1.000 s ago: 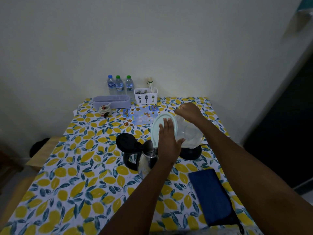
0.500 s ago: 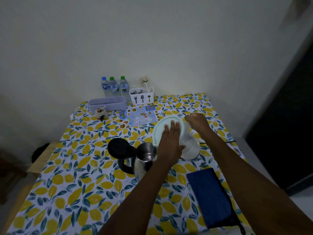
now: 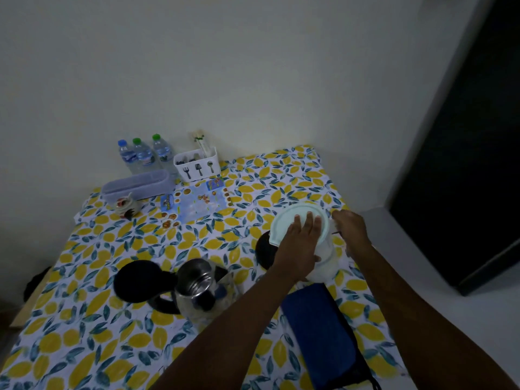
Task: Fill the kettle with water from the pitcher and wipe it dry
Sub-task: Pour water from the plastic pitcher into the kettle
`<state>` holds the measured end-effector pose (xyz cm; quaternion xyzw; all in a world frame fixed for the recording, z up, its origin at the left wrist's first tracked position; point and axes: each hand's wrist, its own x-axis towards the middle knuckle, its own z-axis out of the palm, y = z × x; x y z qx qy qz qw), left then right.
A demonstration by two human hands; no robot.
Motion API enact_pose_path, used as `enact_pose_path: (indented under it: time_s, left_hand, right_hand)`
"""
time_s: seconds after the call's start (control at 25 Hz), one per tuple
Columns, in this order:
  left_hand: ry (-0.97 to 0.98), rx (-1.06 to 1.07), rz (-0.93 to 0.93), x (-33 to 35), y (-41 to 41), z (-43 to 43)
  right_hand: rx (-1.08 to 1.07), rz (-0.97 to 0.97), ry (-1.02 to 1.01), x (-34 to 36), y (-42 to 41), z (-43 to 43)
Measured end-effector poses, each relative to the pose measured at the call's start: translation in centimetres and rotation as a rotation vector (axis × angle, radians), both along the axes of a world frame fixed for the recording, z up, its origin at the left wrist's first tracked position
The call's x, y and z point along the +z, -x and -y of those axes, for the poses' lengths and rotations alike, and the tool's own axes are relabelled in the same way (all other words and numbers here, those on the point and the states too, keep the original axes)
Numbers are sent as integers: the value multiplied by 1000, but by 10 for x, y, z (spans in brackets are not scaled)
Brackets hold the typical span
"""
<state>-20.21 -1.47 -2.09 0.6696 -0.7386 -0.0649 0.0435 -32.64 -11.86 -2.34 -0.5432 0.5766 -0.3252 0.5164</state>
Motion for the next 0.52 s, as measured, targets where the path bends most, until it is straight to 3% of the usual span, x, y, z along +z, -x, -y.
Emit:
enact_pose_path:
  time_s: [0.32,0.52]
  left_hand:
    - [-91,-96,162,-25,49,70]
    - [-50,2,151,-33,72,83]
  right_hand:
    - [-151,15,-18,-42,51,58]
    - [-163,77,-90,-61,58,87]
